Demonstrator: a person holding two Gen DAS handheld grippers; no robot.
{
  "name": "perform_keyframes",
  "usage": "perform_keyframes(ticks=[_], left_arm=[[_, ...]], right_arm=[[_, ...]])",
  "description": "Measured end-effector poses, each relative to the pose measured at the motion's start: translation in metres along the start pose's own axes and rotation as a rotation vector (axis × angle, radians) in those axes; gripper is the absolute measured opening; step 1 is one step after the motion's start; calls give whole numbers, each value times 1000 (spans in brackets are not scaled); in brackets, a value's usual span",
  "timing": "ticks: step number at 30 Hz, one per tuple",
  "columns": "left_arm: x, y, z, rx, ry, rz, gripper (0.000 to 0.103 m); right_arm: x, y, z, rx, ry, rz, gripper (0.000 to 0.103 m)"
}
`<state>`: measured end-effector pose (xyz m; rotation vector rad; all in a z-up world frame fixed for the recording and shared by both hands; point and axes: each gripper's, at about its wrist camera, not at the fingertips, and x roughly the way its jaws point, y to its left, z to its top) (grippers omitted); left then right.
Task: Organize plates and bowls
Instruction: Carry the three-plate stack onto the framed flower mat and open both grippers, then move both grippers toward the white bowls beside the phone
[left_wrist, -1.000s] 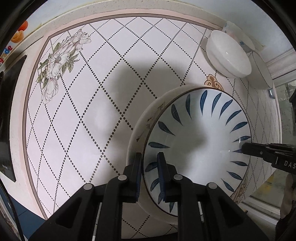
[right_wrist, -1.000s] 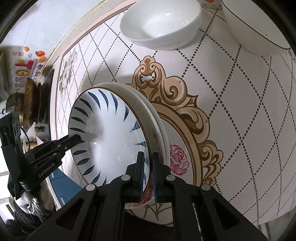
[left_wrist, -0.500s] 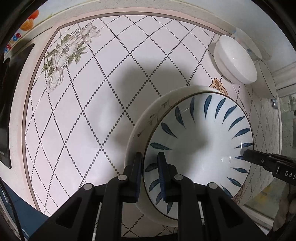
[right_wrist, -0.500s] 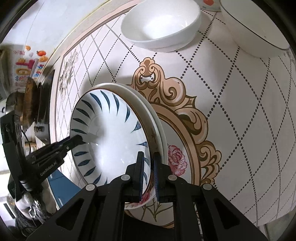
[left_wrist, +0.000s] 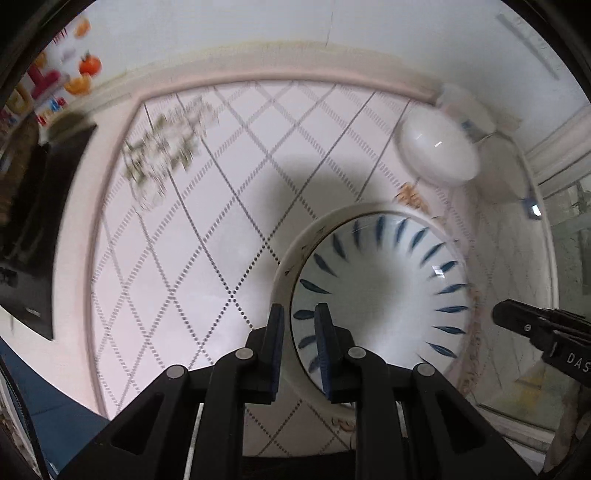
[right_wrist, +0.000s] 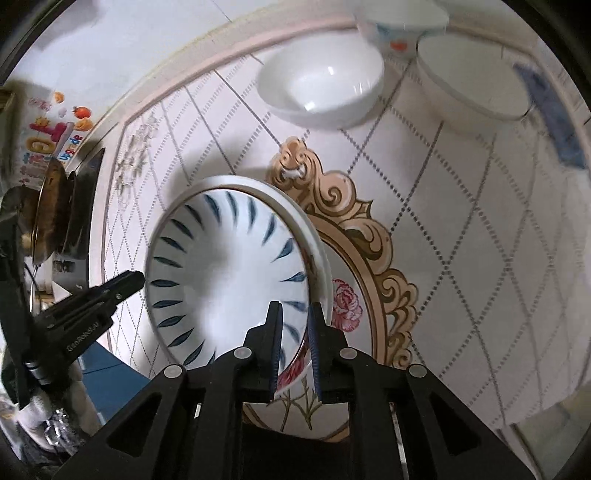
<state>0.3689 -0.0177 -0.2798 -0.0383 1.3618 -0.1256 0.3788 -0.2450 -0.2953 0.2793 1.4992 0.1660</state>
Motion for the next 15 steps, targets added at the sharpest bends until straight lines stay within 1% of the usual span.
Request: perform_keyframes(ticks=[1, 2, 4, 5, 6, 8, 13, 14, 15], left_arm=[[-14, 0, -2, 6, -19, -1, 16], [-24, -6, -3, 5, -31, -7, 17], [-50, -5, -11, 5, -65, -15, 18], [-62, -4, -15, 8, -84, -18, 20], [-74, -4, -19, 13, -103, -22, 24], [-94, -8, -26, 19, -137, -27, 25], [-128, -6, -47, 44, -194, -29, 37], [-134, -5, -52, 51, -206, -30, 49], [-137, -4, -54, 52, -214, -32, 63]], right_arm=[[-9, 5, -5, -3, -17, -3, 24], [-19, 10, -10, -8, -34, -7, 31], [-41, 23, -23, -15, -73, -4, 36], [-49, 27, -28, -16, -88, -6, 42], [-60, 34, -35, -20, -106, -7, 50], [-79, 45, -47, -25, -138, -4, 57], [-127, 72, -81, -59, -243, -48, 68], [-134, 75, -85, -60, -255, -51, 72], [-144, 79, -94, -63, -274, -59, 76]])
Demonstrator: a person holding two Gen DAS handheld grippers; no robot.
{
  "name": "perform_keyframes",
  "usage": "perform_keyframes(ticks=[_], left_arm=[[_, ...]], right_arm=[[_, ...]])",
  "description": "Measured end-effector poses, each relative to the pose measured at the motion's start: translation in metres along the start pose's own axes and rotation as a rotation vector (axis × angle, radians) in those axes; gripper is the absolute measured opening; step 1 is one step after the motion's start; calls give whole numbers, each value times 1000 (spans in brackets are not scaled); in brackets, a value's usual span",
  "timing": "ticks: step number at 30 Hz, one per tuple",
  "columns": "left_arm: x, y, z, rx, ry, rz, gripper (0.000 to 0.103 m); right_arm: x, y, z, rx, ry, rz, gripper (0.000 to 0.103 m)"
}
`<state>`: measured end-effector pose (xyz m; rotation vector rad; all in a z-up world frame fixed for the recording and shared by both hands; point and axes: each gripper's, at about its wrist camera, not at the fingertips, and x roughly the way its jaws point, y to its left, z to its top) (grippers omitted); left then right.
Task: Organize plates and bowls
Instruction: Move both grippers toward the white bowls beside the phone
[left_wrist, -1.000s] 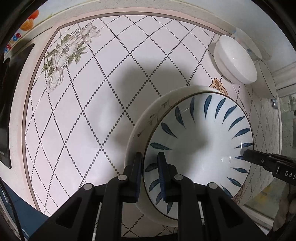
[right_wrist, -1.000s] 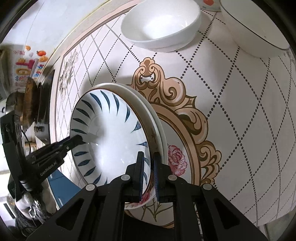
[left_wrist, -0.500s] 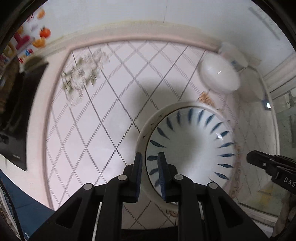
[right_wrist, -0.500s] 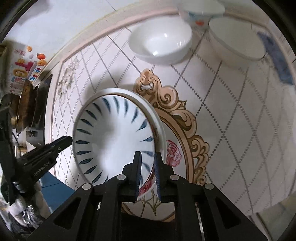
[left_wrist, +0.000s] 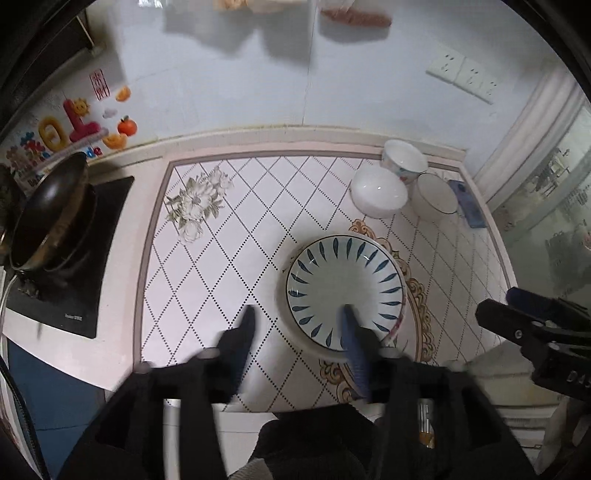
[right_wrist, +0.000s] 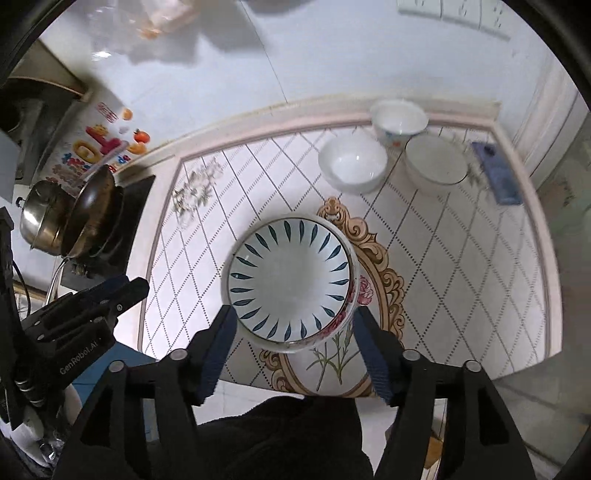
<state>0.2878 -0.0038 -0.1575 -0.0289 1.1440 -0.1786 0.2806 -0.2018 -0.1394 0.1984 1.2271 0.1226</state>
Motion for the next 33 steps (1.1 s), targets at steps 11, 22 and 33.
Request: perform_keyframes(ticks=[11, 22, 33], left_arm=[[-45, -6, -26, -11, -46, -36, 77], [-34, -21, -6, -50, -68, -4, 77], [86, -63, 116, -60, -43, 58, 77]], right_arm=[[-65, 16, -38, 4, -80, -32, 89], [-51, -13, -25, 23, -49, 42, 89], [48, -122, 103, 167, -26, 121, 89]])
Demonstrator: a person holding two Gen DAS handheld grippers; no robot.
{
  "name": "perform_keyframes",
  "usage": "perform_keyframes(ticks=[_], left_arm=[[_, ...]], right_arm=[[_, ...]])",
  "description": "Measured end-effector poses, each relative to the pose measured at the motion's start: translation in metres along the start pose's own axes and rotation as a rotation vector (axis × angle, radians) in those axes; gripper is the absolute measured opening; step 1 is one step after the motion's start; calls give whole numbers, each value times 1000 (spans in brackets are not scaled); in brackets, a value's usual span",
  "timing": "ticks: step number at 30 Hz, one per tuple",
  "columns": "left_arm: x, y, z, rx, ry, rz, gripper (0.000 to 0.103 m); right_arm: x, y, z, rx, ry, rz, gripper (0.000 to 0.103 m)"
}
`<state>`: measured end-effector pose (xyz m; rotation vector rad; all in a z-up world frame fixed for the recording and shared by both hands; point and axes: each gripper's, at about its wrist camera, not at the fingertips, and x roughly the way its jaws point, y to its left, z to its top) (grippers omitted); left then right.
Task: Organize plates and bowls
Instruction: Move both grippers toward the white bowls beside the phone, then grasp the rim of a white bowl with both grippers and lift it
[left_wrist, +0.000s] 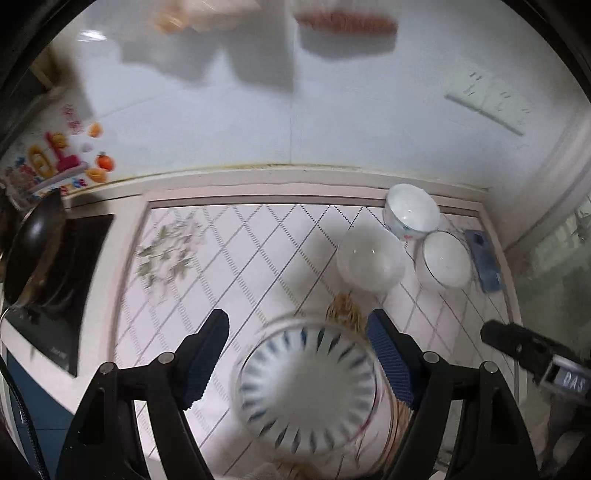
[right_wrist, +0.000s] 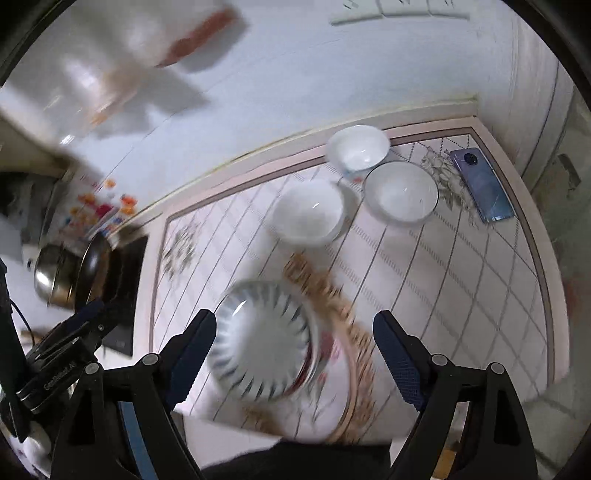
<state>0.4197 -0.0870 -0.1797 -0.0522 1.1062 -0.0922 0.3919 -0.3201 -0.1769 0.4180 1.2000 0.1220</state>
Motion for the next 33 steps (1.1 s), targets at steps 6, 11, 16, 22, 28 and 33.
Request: perform_keyframes(ticks=[6, 11, 16, 22, 28, 33], left_arm=[[107, -16, 48, -35, 167, -18, 76], [170, -25, 66, -52, 272, -53, 67], [210, -35, 73, -28, 342, -82, 42], [221, -46, 68, 6, 354, -82, 17], [211, -49, 55, 13, 339, -75, 17], [184, -48, 31, -3, 330, -89, 17]], right_arm=[[84, -39, 63, 24, 93, 42, 89], [142, -58, 87, 67, 158, 99, 76], [190, -63, 96, 80, 212, 89, 56], [216, -59, 98, 58, 214, 38, 23], [213, -55, 95, 24, 210, 33, 18], [195, -53, 89, 5, 207, 40, 18]])
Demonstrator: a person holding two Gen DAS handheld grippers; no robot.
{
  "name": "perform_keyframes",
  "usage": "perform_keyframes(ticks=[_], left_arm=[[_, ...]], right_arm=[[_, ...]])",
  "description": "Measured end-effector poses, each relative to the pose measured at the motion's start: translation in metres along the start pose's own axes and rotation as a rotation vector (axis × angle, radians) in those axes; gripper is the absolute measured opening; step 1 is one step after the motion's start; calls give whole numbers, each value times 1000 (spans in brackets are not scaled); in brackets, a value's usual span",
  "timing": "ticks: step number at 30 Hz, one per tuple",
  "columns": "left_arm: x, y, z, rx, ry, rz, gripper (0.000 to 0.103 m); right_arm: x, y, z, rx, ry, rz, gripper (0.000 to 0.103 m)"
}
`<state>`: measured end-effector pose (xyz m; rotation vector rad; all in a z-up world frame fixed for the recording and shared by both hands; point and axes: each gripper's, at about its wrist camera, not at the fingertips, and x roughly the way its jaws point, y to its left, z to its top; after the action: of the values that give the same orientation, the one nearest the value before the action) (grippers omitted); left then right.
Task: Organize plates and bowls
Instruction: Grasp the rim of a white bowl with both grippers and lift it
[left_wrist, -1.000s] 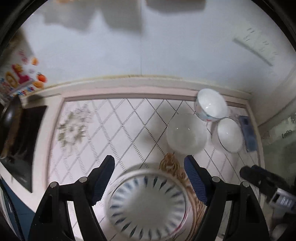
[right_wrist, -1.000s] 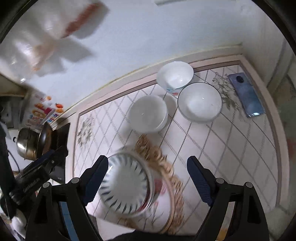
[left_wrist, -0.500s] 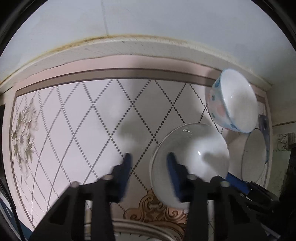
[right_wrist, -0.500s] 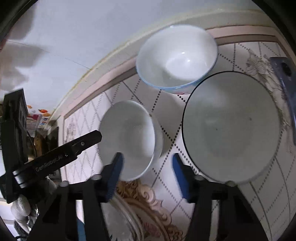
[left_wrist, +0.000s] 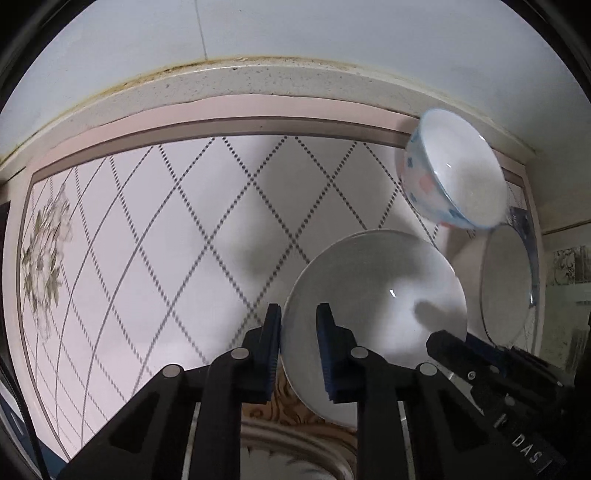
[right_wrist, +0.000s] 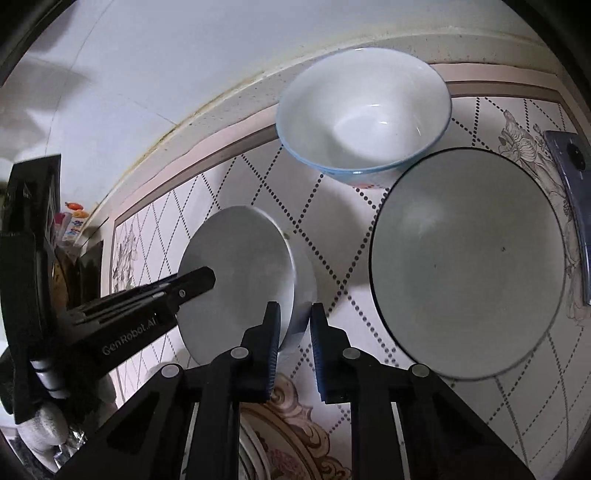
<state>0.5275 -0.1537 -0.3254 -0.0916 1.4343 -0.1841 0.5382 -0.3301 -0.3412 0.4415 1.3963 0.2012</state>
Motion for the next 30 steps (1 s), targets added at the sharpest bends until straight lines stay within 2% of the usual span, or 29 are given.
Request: perform_keyframes(ticks=[7, 13, 21, 30], left_arm=[[-41, -15, -47, 23, -42, -38, 17], [-63, -43, -76, 75, -47, -89, 17], [-38, -75, -106, 158, 6, -100, 17], [-9, -107, -124, 240, 41, -52, 17]], right_arm=[[-38, -2, -34, -23, -17, 9, 18], [-74, -25, -74, 12, -27, 25, 18], [-95, -71, -132, 61, -29, -15, 18], [-82, -113, -158, 120, -22, -40, 18]])
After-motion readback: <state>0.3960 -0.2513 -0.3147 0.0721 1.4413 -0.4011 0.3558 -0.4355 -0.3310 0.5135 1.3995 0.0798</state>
